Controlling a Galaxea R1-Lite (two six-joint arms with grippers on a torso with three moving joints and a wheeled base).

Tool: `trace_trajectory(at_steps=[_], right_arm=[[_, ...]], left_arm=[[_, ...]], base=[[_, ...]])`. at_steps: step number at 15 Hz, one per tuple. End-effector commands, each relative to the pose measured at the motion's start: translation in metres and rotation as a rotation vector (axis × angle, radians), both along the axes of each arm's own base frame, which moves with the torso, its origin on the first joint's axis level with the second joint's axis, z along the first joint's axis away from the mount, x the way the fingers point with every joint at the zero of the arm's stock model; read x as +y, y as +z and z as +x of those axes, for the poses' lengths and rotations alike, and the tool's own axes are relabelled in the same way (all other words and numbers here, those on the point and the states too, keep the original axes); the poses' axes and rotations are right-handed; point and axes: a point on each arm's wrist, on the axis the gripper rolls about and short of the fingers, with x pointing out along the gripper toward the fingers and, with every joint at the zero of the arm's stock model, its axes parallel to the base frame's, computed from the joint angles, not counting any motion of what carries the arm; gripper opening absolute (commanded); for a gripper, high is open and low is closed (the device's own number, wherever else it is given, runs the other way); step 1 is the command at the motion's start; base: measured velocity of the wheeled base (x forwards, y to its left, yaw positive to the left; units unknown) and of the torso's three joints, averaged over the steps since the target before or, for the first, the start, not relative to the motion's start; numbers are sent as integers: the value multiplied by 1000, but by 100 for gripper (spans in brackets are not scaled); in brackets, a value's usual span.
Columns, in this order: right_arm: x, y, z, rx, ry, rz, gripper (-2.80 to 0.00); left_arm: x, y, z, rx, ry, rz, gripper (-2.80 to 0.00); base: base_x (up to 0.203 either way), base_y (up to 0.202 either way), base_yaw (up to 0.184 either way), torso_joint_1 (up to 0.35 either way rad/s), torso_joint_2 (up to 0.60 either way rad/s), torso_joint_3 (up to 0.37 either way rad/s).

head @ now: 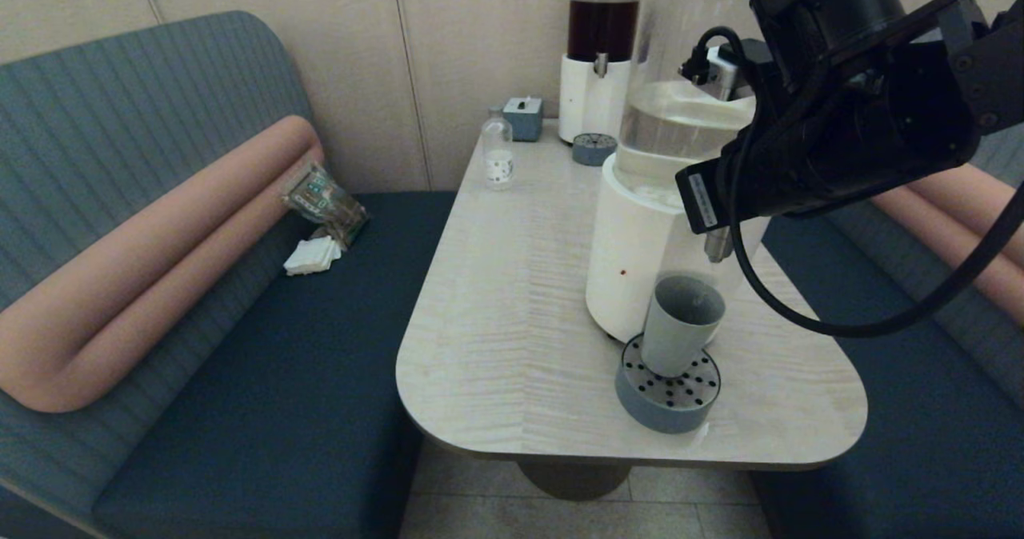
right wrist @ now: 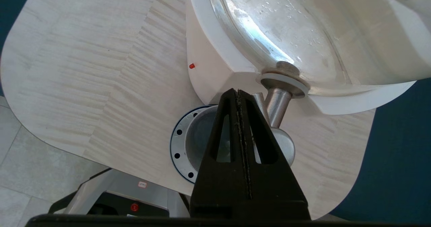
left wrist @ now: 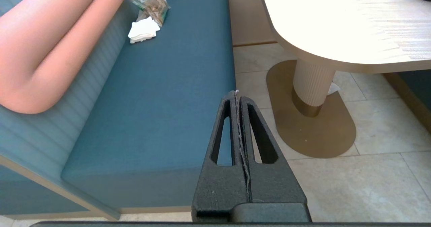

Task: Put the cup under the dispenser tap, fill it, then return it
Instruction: Turn off the faucet

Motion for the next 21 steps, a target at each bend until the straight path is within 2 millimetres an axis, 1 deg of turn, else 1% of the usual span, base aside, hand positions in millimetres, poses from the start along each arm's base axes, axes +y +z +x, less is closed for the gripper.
trace_trajectory(at_steps=[1, 8, 12, 21], right_arm=[[1, -1, 1, 3, -3, -5, -280], [1, -4, 5, -11, -33, -36, -280], [-3, -4, 8, -21, -73, -59, -280], [-5, -5, 12, -33, -94, -67, -280]], left_arm=[[0, 0, 0, 0, 0, 1, -280], [0, 0, 0, 0, 0, 1, -280], [0, 0, 0, 1, 0, 1, -280], [0, 0, 0, 0, -1, 1, -280]], base=[[0, 0, 0, 0, 0, 0], [0, 0, 0, 0, 0, 0], [0, 0, 0, 0, 0, 0], [0, 0, 0, 0, 0, 0]])
